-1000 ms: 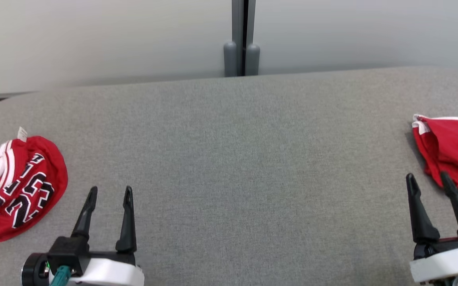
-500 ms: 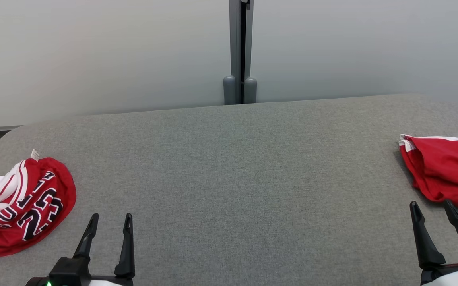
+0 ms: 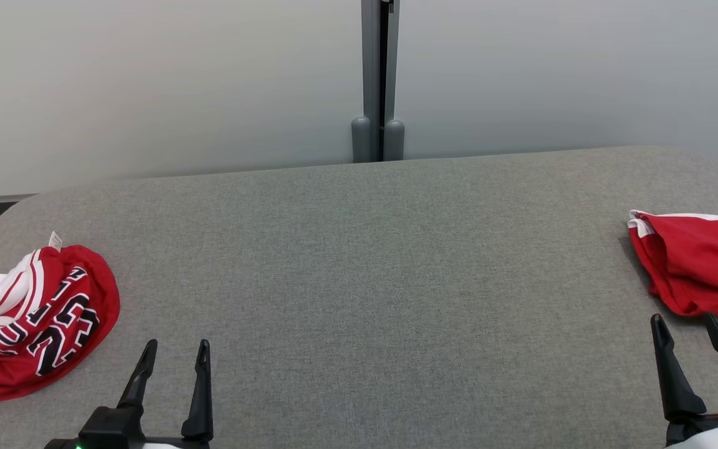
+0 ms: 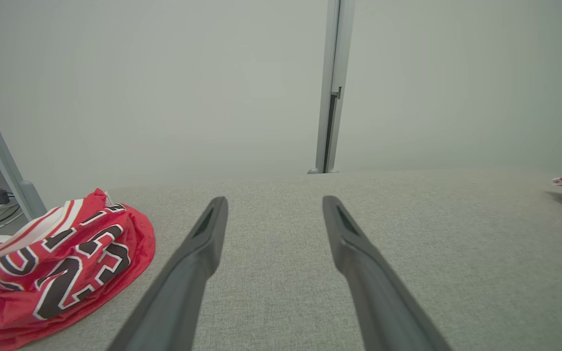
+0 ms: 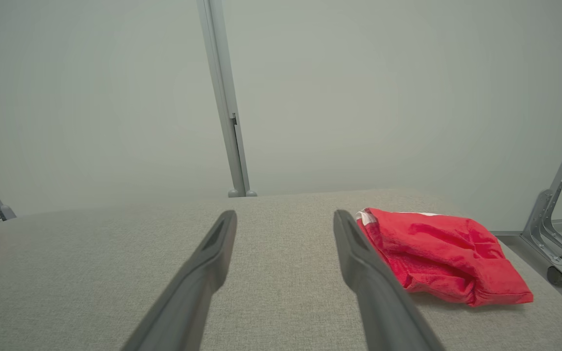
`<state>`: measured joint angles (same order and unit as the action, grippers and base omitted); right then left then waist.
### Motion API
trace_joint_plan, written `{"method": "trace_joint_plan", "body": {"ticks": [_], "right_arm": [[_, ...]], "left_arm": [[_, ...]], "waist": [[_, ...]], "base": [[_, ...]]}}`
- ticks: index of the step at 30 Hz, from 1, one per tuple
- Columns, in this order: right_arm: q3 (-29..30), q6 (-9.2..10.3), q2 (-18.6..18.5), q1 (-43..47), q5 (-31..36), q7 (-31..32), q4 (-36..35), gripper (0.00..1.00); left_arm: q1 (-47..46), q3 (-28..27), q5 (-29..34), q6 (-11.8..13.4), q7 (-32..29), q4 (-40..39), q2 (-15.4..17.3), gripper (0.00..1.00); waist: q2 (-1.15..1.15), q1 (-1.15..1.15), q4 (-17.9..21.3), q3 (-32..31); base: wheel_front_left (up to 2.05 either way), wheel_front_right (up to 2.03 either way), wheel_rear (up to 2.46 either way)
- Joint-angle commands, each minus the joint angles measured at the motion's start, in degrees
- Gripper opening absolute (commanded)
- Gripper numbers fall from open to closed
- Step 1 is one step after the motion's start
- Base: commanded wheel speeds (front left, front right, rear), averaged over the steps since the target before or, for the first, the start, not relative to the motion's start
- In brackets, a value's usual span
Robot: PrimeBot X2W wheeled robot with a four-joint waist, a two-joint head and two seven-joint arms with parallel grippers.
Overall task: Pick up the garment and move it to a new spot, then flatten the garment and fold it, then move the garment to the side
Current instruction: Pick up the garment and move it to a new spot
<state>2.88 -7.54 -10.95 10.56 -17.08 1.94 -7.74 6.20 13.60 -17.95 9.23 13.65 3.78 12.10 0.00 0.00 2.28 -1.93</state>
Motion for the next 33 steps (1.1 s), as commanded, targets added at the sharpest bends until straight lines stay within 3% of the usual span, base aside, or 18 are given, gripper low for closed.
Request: {"method": "trace_joint_plan", "body": {"ticks": [1, 11, 26, 33], "right_arm": [[0.1, 0.11, 0.1, 0.1, 0.1, -0.3, -0.2, 1.0], [0.5, 0.11, 0.3, 0.7, 0.3, 0.1, -1.0, 1.0], [-1.1, 0.07, 1.6, 0.9, 0.1, 1.4, -3.7, 1.0], [-1.9, 0.07, 1.6, 0.2, 0.6, 1.7, -3.8, 1.0]], "left_arm": [[-0.2, -0.1, -0.3, 0.4, 0.1, 0.0, 0.4, 1.0], [-3.2, 0.6, 0.2, -0.6, -0.3, 0.2, 1.4, 1.0], [-8.1, -0.5, -2.4, -3.4, 0.5, 3.0, 2.1, 1.0], [-7.7, -1.2, -2.6, -3.3, 1.0, 2.9, 2.4, 1.0]], "waist": [[0.0, 0.0, 0.0, 0.0], [0.0, 0.0, -3.0, 0.9], [0.0, 0.0, -19.8, 0.2], [0.0, 0.0, -23.9, -0.2]], "base": [[0.0, 0.0, 0.0], [0.0, 0.0, 0.0], [0.0, 0.0, 0.0], [0.0, 0.0, 0.0]]}}
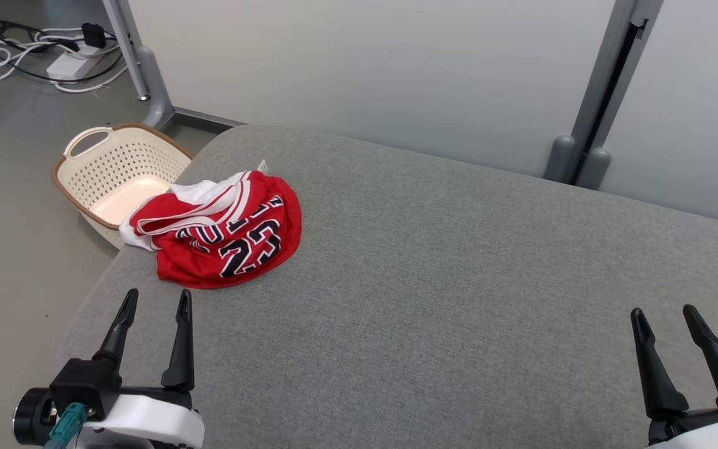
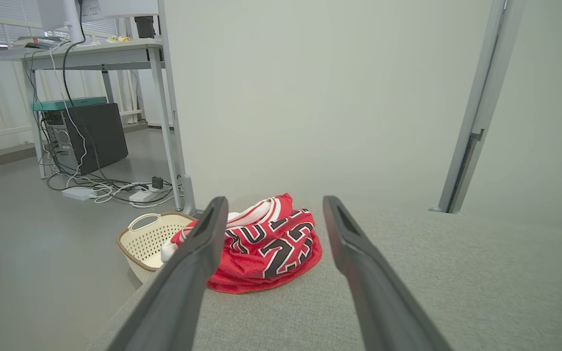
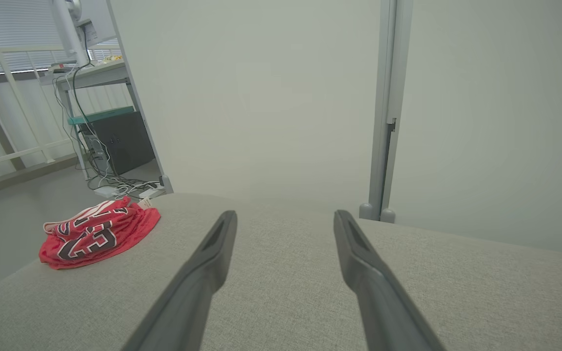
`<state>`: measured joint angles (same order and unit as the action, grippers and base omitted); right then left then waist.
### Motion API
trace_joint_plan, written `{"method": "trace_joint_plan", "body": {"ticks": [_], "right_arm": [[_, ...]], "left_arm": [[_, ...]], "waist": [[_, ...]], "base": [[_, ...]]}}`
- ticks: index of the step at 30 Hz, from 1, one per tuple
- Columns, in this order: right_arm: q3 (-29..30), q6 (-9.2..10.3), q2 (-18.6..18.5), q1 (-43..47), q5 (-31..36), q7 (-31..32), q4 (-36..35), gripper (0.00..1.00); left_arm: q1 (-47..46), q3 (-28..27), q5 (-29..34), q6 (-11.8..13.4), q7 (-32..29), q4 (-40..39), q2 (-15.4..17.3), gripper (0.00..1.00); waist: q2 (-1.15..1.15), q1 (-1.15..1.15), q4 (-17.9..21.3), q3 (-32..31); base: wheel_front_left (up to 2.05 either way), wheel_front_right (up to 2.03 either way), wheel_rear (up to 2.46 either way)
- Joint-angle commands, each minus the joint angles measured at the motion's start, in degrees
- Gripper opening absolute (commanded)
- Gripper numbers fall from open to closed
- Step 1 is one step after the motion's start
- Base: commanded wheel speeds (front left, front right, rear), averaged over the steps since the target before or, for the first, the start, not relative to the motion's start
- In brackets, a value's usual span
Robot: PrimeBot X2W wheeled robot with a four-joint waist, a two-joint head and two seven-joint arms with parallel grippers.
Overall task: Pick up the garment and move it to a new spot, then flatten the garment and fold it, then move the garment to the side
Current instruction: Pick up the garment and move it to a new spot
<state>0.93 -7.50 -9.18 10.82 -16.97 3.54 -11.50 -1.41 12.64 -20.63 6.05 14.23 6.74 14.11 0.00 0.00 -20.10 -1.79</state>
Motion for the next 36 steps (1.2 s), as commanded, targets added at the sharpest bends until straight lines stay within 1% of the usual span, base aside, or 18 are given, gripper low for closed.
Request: {"method": "trace_joint_plan", "body": {"ticks": [1, 8, 14, 16, 19, 23, 26, 29, 33, 36], "right_arm": [[0.1, 0.03, -0.2, -0.2, 0.6, 0.2, -0.1, 1.0], [0.2, 0.03, -0.3, -0.5, 1.0, 0.5, -0.4, 1.0], [0.4, 0.03, -1.2, -1.5, 1.2, 1.1, -1.5, 1.0], [0.5, 0.03, -1.8, -2.2, 1.3, 1.7, -2.3, 1.0], [1.0, 0.03, -2.9, -3.5, 1.7, 2.8, -4.4, 1.0], [2.4, 0.03, -4.6, -5.9, 1.8, 4.4, -7.7, 1.0], [3.5, 0.03, -6.1, -7.6, 1.7, 5.6, -10.0, 1.0], [4.7, 0.03, -7.0, -9.1, 1.3, 6.4, -11.8, 1.0], [5.8, 0.03, -8.0, -10.9, 1.0, 6.0, -13.0, 1.0], [6.4, 0.03, -8.6, -12.2, 0.9, 5.5, -12.9, 1.0]], "left_arm": [[-0.1, -0.3, 0.1, 0.0, 0.4, -0.1, 0.4, 1.0], [-0.4, -0.5, 0.5, 0.5, 0.6, -0.1, 0.5, 1.0], [-2.2, 0.1, 1.3, 0.8, 0.8, 0.3, -0.6, 1.0], [-3.6, 0.7, 2.0, 0.6, 0.8, 0.3, -1.2, 1.0], [-7.2, 1.2, 2.2, 0.5, 0.9, 0.5, -3.0, 1.0], [-14.9, 0.5, 2.2, -0.1, 1.0, 3.3, -5.7, 1.0], [-21.3, -0.5, 1.6, -1.4, 0.9, 8.9, -7.0, 1.0], [-28.2, -2.1, 0.2, -3.2, 0.9, 16.8, -7.7, 1.0], [-36.2, -3.8, -0.4, -5.6, 0.9, 27.4, -8.1, 1.0], [-40.7, -5.3, -1.2, -6.2, 0.9, 35.4, -8.3, 1.0]], "waist": [[0.0, 0.0, -1.8, -0.3], [0.0, 0.0, -2.5, 0.2], [0.0, 0.0, -2.2, 2.5], [0.0, 0.0, -1.7, 4.4], [0.0, 0.0, -0.5, 8.6], [0.0, 0.0, 1.5, 15.9], [0.0, 0.0, 3.0, 21.0], [0.0, 0.0, 4.4, 25.8], [0.0, 0.0, 5.5, 30.5], [0.0, 0.0, 5.8, 33.3]], "base": [[0.0, 0.0, 0.0], [0.0, 0.0, 0.0], [0.0, 0.0, 0.0], [0.0, 0.0, 0.0], [0.0, 0.0, 0.0], [0.0, 0.0, 0.0], [0.0, 0.0, 0.0], [0.0, 0.0, 0.0], [0.0, 0.0, 0.0], [0.0, 0.0, 0.0]]}}
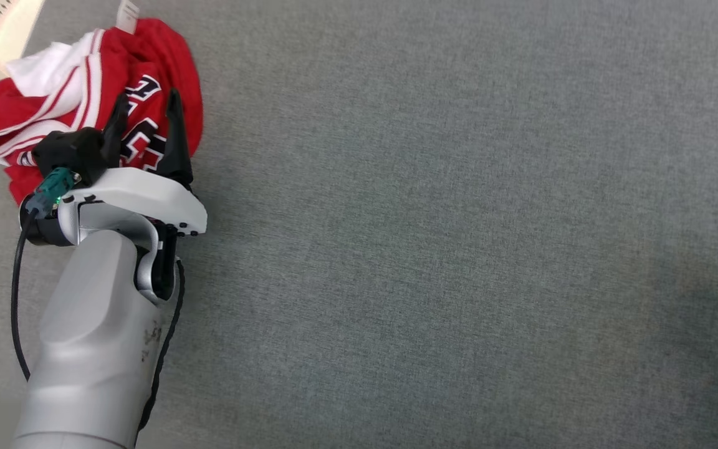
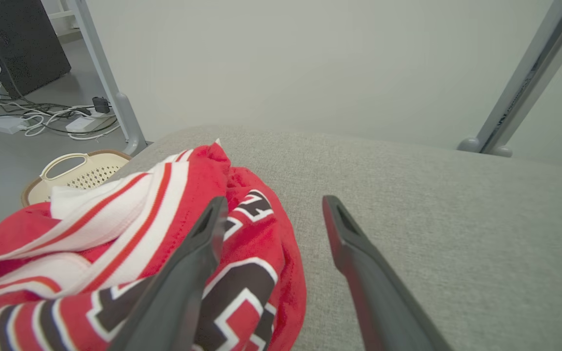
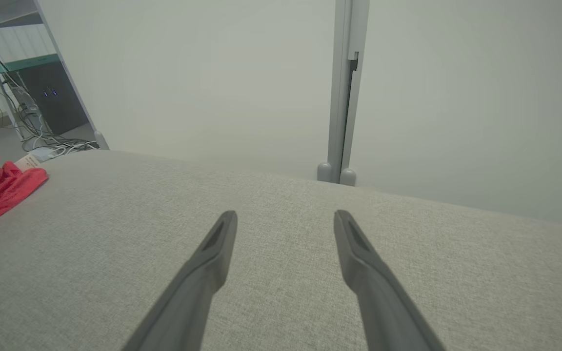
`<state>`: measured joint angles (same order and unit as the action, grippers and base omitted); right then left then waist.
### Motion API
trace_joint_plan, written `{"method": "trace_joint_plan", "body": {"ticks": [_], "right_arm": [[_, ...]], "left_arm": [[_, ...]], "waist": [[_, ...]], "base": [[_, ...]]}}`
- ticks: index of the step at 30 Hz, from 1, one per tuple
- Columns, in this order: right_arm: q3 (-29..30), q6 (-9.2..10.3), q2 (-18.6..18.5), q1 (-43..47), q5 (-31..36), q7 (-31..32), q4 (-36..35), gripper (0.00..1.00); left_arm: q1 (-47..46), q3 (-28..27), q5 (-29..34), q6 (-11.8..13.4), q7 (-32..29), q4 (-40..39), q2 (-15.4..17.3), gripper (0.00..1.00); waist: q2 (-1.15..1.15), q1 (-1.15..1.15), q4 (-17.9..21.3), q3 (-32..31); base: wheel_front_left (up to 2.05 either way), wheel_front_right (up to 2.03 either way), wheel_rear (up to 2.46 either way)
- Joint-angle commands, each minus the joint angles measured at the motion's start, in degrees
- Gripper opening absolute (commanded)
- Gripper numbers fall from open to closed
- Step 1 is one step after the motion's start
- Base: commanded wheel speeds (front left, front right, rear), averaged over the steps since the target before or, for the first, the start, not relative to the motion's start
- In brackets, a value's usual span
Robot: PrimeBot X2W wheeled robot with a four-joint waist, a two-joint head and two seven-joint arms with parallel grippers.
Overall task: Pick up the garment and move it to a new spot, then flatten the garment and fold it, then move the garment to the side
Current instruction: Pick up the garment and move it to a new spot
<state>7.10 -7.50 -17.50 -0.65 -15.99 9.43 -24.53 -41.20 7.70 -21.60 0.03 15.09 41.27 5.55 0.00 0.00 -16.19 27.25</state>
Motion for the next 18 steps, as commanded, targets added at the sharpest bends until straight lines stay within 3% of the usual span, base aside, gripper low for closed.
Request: {"method": "trace_joint_plan", "body": {"ticks": [1, 6, 8, 9, 18], "right_arm": [[0.2, 0.03, -0.4, -1.1, -0.2, -0.4, 0.1, 1.0], [-0.1, 0.03, -0.7, -2.3, -0.3, -1.2, 1.0, 1.0], [0.0, 0.03, -0.7, -2.8, -0.1, -1.5, 1.5, 1.0], [0.0, 0.03, -0.6, -2.9, -0.1, -1.5, 1.9, 1.0], [-1.0, 0.03, -0.2, -3.0, 0.5, -3.3, 4.4, 1.0]], "left_arm": [[-2.2, -0.9, -0.9, -0.5, 0.1, 4.2, 0.4, 1.0], [-7.3, -2.3, -1.9, -0.6, -0.1, 16.2, 0.7, 1.0], [-8.0, -2.8, -1.9, -1.0, -0.1, 18.1, 1.0, 0.59], [-8.3, -3.1, -1.6, -0.7, -0.1, 18.3, 1.3, 0.0], [-2.8, -6.9, 3.5, 0.9, 0.0, 5.4, 2.3, 0.0]], "waist": [[0.0, 0.0, 2.0, 5.1], [0.0, 0.0, 2.4, 6.2], [0.0, 0.0, 2.5, 6.2], [0.0, 0.0, 2.5, 6.0], [0.0, 0.0, 3.4, 0.6]], "base": [[0.0, 0.0, 0.0], [0.0, 0.0, 0.0], [0.0, 0.0, 0.0], [0.0, 0.0, 0.0], [0.0, 0.0, 0.0]]}}
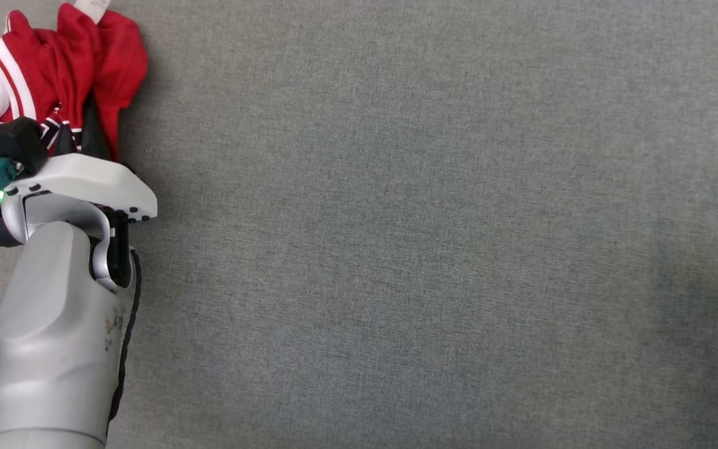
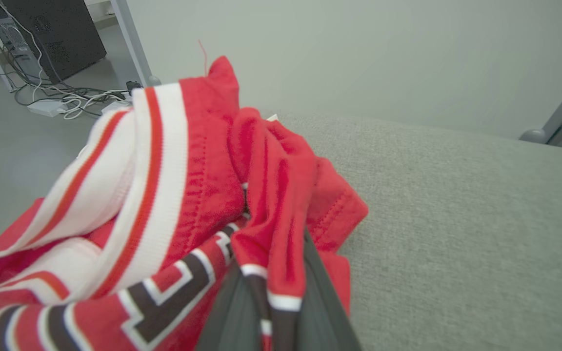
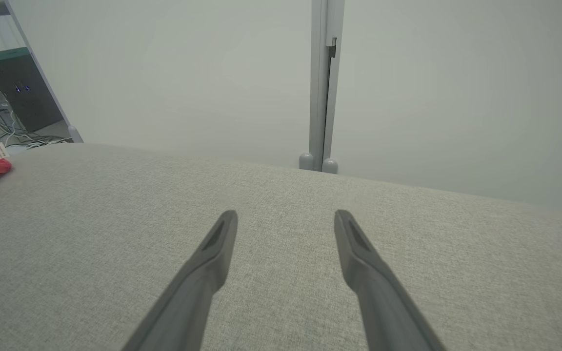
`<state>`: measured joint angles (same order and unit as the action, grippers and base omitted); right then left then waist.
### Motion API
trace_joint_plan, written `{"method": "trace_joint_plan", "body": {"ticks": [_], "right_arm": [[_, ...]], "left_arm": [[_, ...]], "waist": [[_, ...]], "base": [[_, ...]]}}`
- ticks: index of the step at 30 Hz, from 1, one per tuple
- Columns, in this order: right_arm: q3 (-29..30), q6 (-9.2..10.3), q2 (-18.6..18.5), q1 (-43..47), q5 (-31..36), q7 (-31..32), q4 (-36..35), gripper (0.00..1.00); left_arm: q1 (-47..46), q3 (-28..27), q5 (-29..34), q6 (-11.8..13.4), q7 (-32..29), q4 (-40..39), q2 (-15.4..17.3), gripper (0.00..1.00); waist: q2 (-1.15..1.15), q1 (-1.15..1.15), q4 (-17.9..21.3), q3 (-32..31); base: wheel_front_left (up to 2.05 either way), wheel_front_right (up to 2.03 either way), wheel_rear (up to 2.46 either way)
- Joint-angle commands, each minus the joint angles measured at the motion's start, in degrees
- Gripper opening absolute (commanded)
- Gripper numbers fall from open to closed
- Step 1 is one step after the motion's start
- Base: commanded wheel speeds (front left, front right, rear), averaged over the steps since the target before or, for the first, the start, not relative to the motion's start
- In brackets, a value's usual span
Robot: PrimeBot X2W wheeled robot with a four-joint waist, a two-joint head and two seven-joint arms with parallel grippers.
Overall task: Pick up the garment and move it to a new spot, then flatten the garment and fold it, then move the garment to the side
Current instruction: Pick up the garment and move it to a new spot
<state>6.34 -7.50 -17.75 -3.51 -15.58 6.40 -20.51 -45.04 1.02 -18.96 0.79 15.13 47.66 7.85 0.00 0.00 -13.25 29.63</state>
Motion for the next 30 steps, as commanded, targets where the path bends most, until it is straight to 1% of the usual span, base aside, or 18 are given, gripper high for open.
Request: {"method": "trace_joint_plan", "body": {"ticks": [1, 7, 12, 15, 19, 24, 27, 30], "right_arm": [[-0.2, 0.03, 0.0, -0.1, 0.1, -0.3, 0.4, 1.0], [-1.5, 0.03, 1.0, 1.6, 0.7, -0.9, 2.0, 1.0], [-3.0, 0.03, 2.0, 4.0, 0.7, -1.0, 3.7, 1.0], [-3.6, 0.03, 3.1, 5.5, 0.5, -0.7, 4.2, 1.0], [-4.1, 0.03, 4.5, 7.7, 0.4, -0.5, 4.4, 1.0], [-4.5, 0.03, 5.6, 9.5, 0.3, -0.1, 4.3, 1.0], [-4.7, 0.03, 6.2, 9.7, 0.3, -0.2, 3.9, 1.0], [-4.9, 0.02, 6.5, 9.0, 0.1, -0.5, 3.7, 1.0]], "left_arm": [[1.1, -0.3, 0.9, 0.1, 0.0, -0.9, 0.0, 0.0], [9.4, -2.7, 4.9, -0.6, 0.0, -13.7, -0.6, 0.0], [18.4, -3.0, 7.4, -1.7, 0.0, -23.5, -1.6, 0.0], [23.9, -2.4, 8.1, -1.6, 0.0, -28.6, -2.5, 0.0], [30.8, -0.1, 9.0, -0.9, 0.0, -35.0, -3.5, 0.0], [36.9, 4.1, 8.6, -0.2, -1.3, -41.1, -4.3, 0.0], [38.7, 7.5, 8.2, -0.5, -2.5, -43.5, -4.5, 0.0], [37.4, 11.4, 7.5, -1.3, -3.5, -43.7, -4.7, 0.0]], "waist": [[0.0, 0.0, 0.4, -1.8], [0.0, 0.0, 2.0, -9.3], [0.0, 0.0, 4.1, -16.4], [0.0, 0.0, 5.3, -19.6], [0.0, 0.0, 6.9, -22.8], [0.0, 0.0, 9.7, -24.6], [0.0, 0.0, 12.2, -24.4], [0.0, 0.0, 15.2, -23.0]], "base": [[0.0, 0.0, 0.0], [0.0, 0.0, 0.0], [0.0, 0.0, 0.0], [0.0, 0.0, 0.0], [0.0, 0.0, 0.0], [0.0, 0.0, 0.0], [0.0, 0.0, 0.0], [0.0, 0.0, 0.0]]}}
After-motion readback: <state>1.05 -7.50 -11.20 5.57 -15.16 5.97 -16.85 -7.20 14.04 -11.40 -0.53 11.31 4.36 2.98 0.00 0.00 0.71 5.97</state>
